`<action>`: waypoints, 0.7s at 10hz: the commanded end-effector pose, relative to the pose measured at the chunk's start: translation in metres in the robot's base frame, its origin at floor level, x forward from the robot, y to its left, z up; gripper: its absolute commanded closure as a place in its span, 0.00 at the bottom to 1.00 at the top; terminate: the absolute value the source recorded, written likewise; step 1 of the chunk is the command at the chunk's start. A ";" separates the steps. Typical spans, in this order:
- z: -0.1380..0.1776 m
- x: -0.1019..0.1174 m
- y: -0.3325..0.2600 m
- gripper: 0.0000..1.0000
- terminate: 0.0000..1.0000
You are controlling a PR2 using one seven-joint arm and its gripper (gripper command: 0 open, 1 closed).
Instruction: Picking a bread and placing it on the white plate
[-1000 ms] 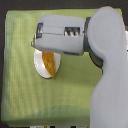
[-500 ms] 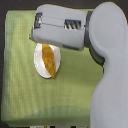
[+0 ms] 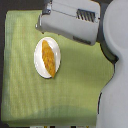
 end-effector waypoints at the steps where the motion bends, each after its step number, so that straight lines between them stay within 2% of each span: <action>1: 0.017 0.002 -0.088 0.00 0.00; 7: 0.018 -0.011 -0.223 0.00 0.00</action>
